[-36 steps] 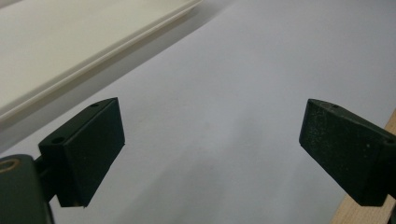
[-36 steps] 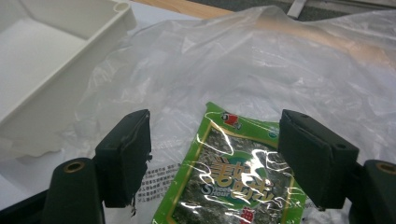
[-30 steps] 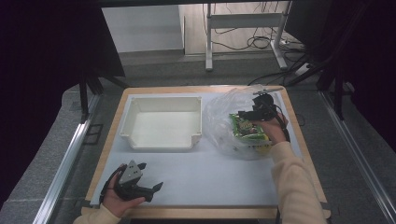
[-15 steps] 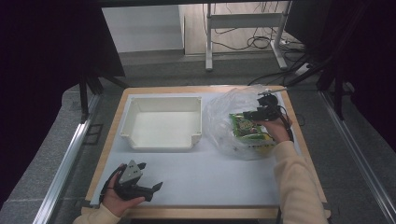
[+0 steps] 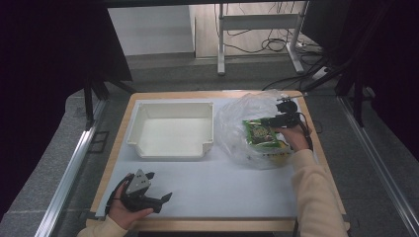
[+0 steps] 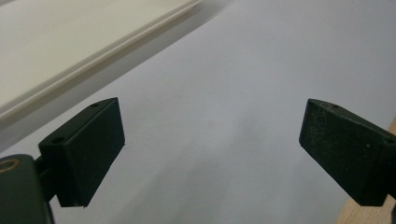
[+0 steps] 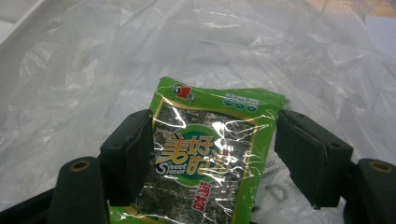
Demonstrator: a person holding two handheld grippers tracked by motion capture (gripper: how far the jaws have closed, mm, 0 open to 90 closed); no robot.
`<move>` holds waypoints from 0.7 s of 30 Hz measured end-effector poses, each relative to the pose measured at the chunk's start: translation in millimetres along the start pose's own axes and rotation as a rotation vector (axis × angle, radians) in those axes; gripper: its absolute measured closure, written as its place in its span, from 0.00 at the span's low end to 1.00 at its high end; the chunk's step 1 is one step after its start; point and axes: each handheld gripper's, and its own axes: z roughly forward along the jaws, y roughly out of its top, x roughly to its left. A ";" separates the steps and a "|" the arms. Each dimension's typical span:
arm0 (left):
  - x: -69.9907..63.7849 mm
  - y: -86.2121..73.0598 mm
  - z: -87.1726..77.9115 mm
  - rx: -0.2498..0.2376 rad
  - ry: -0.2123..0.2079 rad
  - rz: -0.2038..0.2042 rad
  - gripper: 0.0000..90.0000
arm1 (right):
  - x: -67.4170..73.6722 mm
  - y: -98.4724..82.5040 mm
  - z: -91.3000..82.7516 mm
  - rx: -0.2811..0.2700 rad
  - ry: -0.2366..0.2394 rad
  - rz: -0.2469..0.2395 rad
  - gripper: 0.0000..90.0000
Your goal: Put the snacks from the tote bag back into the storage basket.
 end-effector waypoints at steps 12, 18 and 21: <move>0.1 -0.1 -0.2 -0.001 0.001 -0.001 0.07 | -10.3 -3.1 9.6 0.051 -0.006 0.013 0.37; 0.0 0.0 -0.5 -0.001 0.001 -0.001 0.07 | -12.6 -3.7 12.9 0.066 -0.004 0.021 0.39; 0.2 0.1 -0.7 -0.002 0.002 0.000 0.07 | -13.3 -3.6 15.4 0.075 0.003 0.026 0.43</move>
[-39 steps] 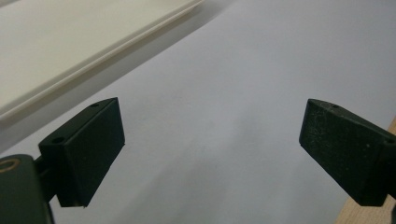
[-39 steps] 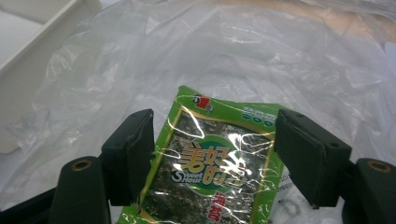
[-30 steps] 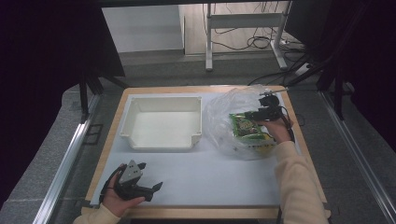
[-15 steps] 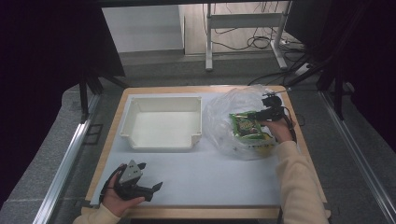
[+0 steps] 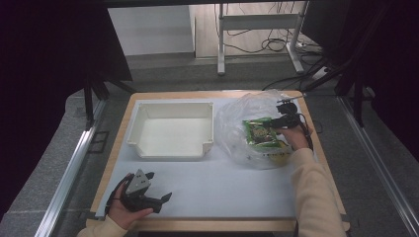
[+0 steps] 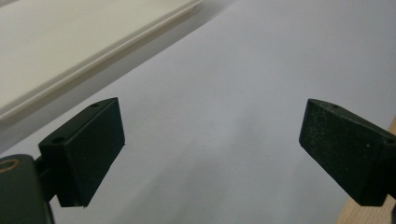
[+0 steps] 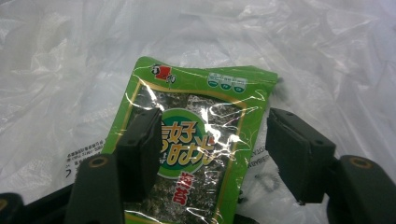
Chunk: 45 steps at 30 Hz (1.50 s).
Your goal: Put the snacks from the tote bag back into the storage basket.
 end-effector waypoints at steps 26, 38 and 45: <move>1.8 -0.3 -1.8 -0.005 -0.001 -0.001 0.07 | -11.2 -6.3 17.7 0.141 -0.036 0.022 0.55; 1.8 -0.4 -2.0 -0.005 -0.001 0.000 0.07 | -1.7 -5.3 26.3 0.193 -0.070 0.040 0.71; 1.4 -0.2 -2.1 -0.005 0.000 0.003 0.07 | -1.3 -5.5 26.7 0.203 -0.091 0.071 0.87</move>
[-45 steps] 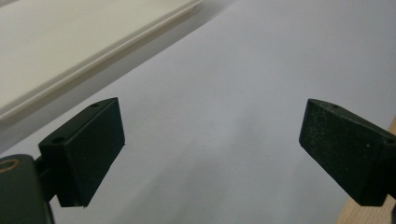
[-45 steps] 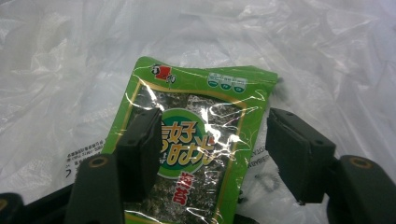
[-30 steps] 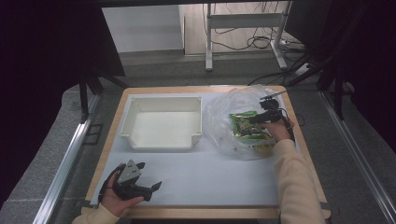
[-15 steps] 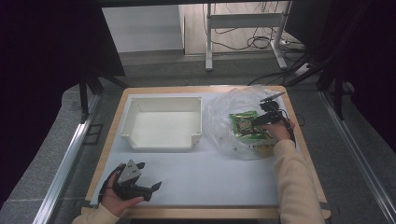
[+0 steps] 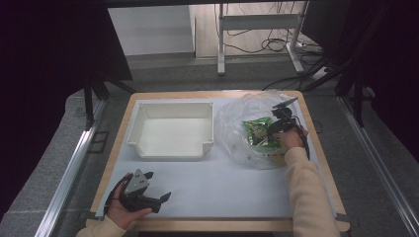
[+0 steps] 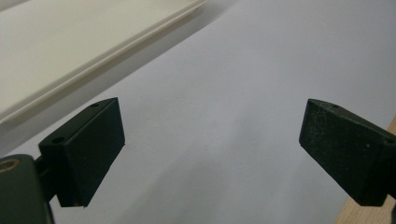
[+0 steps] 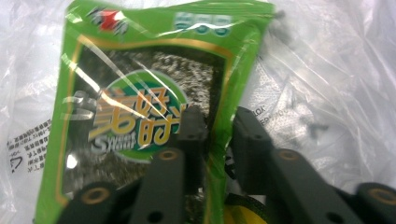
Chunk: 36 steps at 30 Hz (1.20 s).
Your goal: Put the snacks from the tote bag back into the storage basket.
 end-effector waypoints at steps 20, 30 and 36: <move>0.0 0.5 -1.5 -0.006 -0.005 0.006 0.07 | 11.2 -4.2 -6.4 -0.063 -0.072 -0.020 0.99; -0.8 0.4 -2.7 -0.011 -0.010 0.004 0.07 | 14.8 -5.4 -29.0 -0.161 -0.069 -0.027 0.99; -0.7 -0.1 0.1 -0.003 -0.025 0.001 0.07 | 13.4 -7.9 -50.9 -0.219 -0.085 -0.020 0.99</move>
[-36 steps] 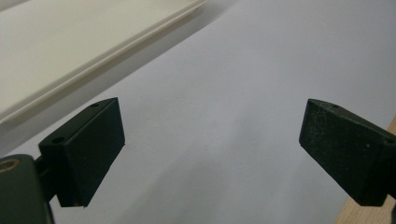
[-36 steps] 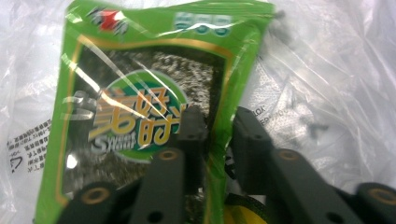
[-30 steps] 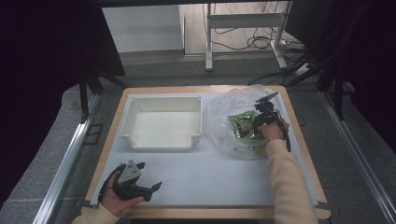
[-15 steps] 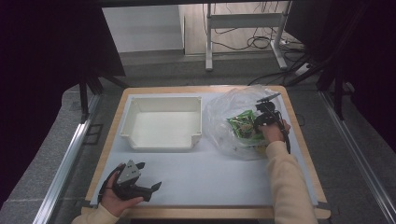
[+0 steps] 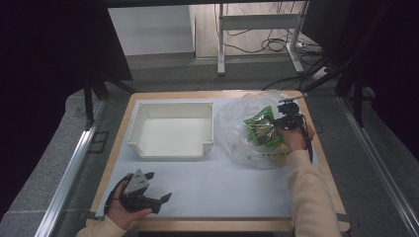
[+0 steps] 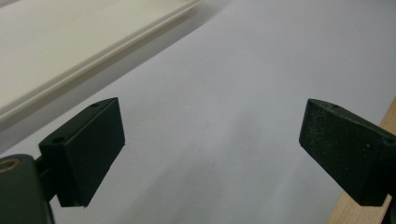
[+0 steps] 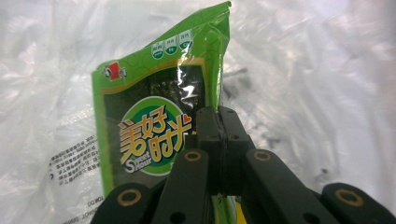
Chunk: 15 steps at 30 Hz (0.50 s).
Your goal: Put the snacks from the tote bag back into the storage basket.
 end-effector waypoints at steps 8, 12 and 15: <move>0.1 0.1 -1.1 -0.005 -0.007 0.002 0.07 | -8.9 4.0 -38.5 -0.111 0.002 0.020 0.99; -1.0 0.0 -1.3 -0.007 -0.005 0.003 0.07 | -12.0 5.7 -58.0 -0.175 0.017 0.039 0.99; -0.7 0.0 -0.5 -0.003 -0.004 0.000 0.07 | -12.4 7.8 -66.4 -0.210 0.029 0.037 0.99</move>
